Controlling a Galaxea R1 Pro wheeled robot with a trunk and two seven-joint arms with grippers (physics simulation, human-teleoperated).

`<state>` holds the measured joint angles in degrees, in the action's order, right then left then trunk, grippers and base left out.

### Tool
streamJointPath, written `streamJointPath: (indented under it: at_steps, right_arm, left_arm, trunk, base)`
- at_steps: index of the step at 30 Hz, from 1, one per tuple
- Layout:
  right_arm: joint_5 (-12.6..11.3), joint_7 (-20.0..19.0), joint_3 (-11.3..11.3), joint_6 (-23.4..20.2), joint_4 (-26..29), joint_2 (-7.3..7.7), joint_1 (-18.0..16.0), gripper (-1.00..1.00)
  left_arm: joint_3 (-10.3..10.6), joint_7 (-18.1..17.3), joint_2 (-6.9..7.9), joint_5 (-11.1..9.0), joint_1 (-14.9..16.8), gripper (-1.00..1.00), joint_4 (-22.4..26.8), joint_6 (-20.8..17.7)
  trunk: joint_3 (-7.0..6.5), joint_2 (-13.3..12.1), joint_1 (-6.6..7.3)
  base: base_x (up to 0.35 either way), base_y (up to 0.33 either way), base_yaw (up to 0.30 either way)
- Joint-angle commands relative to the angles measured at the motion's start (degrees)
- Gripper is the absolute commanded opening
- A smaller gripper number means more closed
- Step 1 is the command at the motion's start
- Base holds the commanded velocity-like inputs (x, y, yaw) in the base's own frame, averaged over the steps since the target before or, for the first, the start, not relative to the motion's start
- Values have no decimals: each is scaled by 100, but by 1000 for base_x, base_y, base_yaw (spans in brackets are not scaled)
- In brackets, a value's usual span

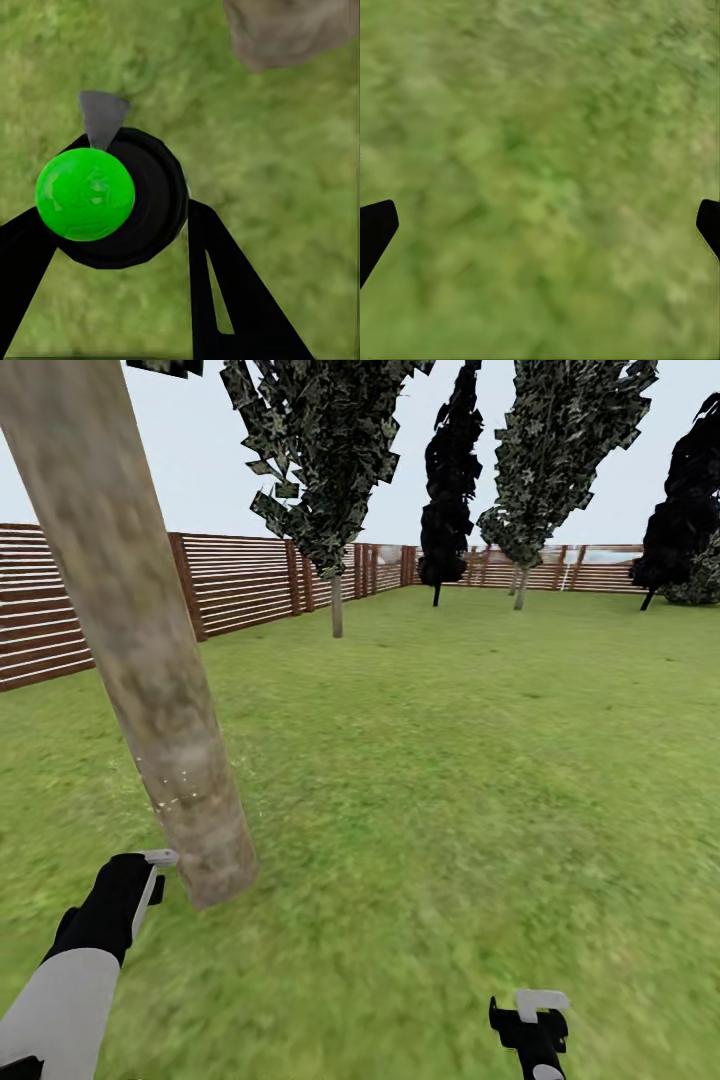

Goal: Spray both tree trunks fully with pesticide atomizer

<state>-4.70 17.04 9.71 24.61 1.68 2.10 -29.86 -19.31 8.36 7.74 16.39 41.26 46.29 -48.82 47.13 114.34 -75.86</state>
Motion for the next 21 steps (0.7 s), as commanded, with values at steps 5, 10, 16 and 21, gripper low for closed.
streamJointPath:
  at_steps: [5, 10, 16, 21]
  right_arm:
    - [-49, 10, 49, 10, -1, 0, -2, 100]
    - [-49, 10, 49, 12, -1, 0, -2, 100]
    - [-49, 10, 49, 13, -1, 0, -2, 100]
    - [-49, 2, 49, 9, -1, 0, -2, 100]
  left_arm:
    - [-2, 34, 0, -12, 5, -100, 3, -14]
    - [27, 9, 12, 16, -50, -100, -73, -51]
    - [43, -7, -3, 10, -74, -100, -93, -58]
    - [42, -10, -9, 6, -74, -100, -94, -58]
  trunk:
    - [5, 2, 0]
    - [5, 2, 0]
    - [5, 2, 0]
    - [5, 2, 0]
  base:
    - [202, -215, 18]
    - [237, -188, 137]
    - [59, -44, 247]
    - [49, -225, 21]
